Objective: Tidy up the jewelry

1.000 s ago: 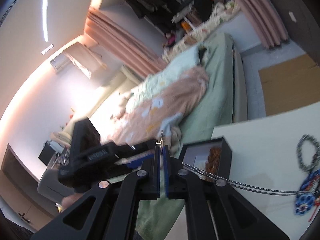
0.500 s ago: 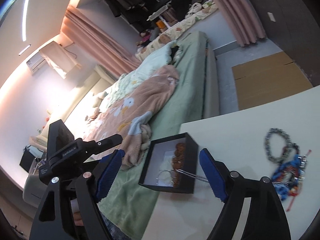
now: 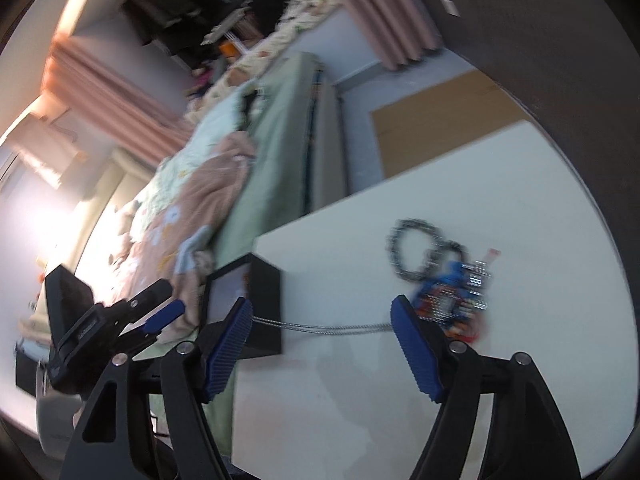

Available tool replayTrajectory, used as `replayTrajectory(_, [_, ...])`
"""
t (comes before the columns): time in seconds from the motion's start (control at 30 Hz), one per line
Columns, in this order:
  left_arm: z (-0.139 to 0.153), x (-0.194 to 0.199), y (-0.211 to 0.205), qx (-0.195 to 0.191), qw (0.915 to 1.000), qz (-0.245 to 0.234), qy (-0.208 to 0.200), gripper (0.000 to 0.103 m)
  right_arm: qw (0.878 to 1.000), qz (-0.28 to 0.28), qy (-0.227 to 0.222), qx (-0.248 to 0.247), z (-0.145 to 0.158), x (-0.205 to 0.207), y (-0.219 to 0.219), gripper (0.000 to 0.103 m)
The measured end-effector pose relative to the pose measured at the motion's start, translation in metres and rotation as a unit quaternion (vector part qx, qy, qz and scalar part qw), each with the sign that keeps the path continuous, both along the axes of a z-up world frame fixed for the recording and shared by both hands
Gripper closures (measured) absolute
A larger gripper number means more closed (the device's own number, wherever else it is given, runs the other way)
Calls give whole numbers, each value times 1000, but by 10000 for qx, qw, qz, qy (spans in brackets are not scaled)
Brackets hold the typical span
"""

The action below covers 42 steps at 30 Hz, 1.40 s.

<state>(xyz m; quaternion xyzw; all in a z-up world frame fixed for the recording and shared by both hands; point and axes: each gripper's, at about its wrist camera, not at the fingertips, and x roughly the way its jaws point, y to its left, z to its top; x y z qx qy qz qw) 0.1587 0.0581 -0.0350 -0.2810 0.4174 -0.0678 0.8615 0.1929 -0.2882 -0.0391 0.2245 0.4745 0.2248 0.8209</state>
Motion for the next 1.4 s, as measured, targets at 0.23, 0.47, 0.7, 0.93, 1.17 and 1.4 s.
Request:
replayTrajectory(0.23, [-13,16,-50,153,9986,-496,82,38,9978,-516,419,-61,-15,6,-45,48])
replayTrajectory(0.47, [-37,35,-103,450,9932,-1042,266,41,9958,-734,539,-2,-19,11,-71,48])
replayTrajectory(0.7, [-65,49,-138,1165,9772,-1675,584,42,9946,-646,797,-123,-36,25,-76,49])
replayTrajectory(0.93, [-80,55,-144,1640,9646,-1939,705,43,9912,-397,1231,-268,-67,43,-61,61])
replayTrajectory(1.17, [-78,62,-150,1719,9609,-2061,688,43,9869,-148,1489,-611,-89,56,-36,91])
replayTrajectory(1.4, [-79,63,-164,1770,9535,-2374,562,43,9913,-256,1235,-377,-68,47,-53,91])
